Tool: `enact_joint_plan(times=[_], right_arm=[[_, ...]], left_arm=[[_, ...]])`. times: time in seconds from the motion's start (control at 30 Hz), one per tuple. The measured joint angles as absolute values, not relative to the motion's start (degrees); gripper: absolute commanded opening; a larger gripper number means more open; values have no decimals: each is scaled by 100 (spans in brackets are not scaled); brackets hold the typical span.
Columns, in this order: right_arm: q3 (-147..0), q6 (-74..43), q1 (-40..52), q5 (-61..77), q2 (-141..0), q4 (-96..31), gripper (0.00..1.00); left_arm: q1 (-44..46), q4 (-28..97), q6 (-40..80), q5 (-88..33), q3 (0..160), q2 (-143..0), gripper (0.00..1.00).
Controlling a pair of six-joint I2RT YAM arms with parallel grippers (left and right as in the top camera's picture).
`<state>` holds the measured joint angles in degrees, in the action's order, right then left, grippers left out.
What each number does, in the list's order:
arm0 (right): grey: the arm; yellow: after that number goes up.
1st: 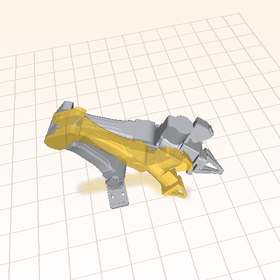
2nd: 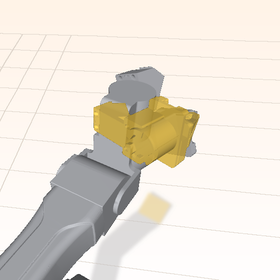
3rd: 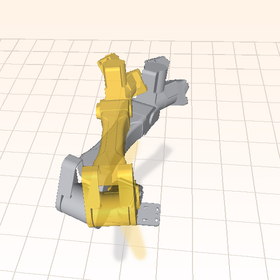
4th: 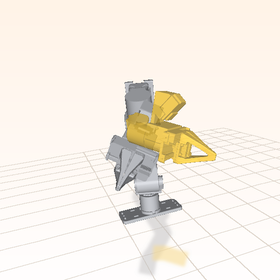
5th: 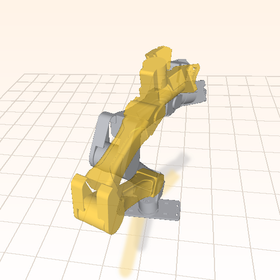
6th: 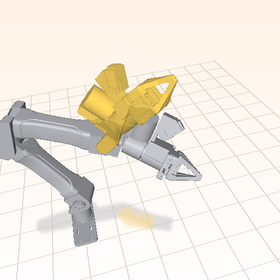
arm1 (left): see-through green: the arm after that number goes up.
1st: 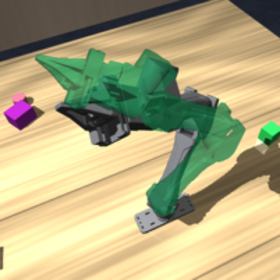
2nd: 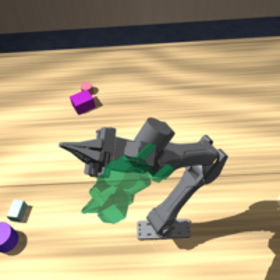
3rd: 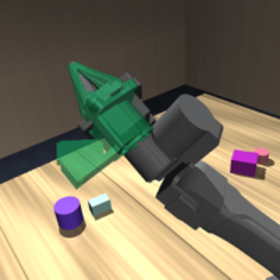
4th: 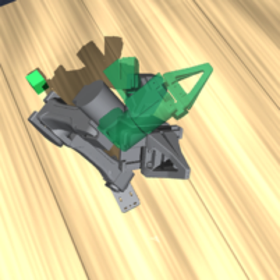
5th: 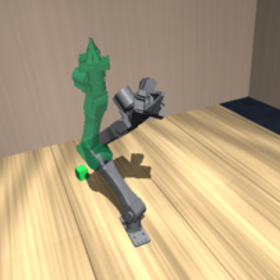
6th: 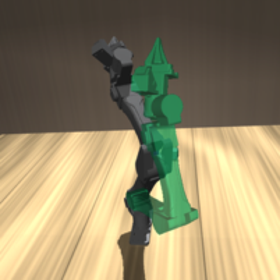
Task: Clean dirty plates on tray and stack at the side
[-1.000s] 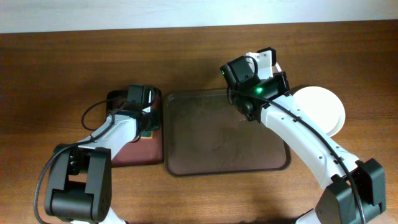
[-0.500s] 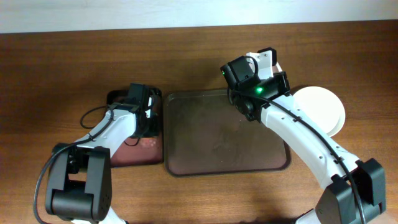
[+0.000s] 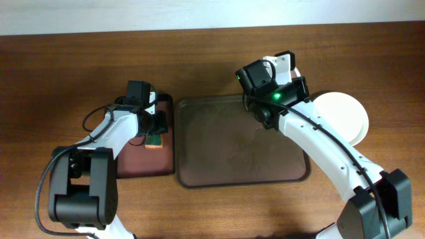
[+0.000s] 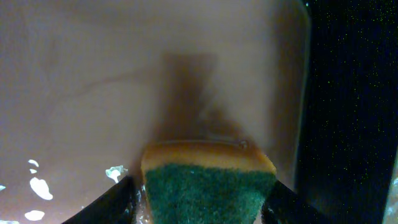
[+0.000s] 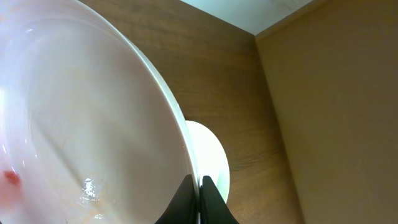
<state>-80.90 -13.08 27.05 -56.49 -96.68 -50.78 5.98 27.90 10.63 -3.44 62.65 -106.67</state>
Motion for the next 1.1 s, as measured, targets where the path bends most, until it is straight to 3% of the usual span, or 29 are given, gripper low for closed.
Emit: enact_joint_plan(times=[0.07,0.2,0.23,0.27,0.3,0.4,0.67,0.87,0.93,1.03,1.1], right_arm=[[-8090,-1310,2705,-5647,-9668,-5078,4],[-8090,-1306,2705,-5649,-9668,-5078,4],[-8090,-1308,2705,-5649,-9668,-5078,4],[-8090,-1308,2705,-5649,-9668,-5074,4],[-8090,-1310,2705,-5651,-9668,-5063,4],[-8090,-1308,2727,-5760,-9668,-5017,4],[-8090,-1162,3214,-6818,-9668,-5002,4],[-8090,-1162,3046,-4589,-9657,-5175,4],[-8088,-1706,2915,-3400,-9657,-5321,4],[-8034,-2237,2585,-1966,-9675,-5347,4],[-8005,-2292,2550,-1763,-9745,-5358,4]], left_arm=[[598,2679,1050,-401,6263,-10685,1],[598,2646,1074,-432,6263,-10726,2],[591,2674,1074,-408,6270,-10726,40],[563,2797,1074,-370,6305,-10724,65],[493,2976,1081,-318,6357,-10700,77],[370,3551,1081,-235,6482,-10403,89],[377,4250,1074,-235,6534,-10307,89],[377,4250,1074,-235,6534,-10307,86],[377,4250,1072,-235,6534,-10307,71],[377,4248,1074,-263,6534,-10307,62],[377,4246,1066,-318,6534,-10307,53]])
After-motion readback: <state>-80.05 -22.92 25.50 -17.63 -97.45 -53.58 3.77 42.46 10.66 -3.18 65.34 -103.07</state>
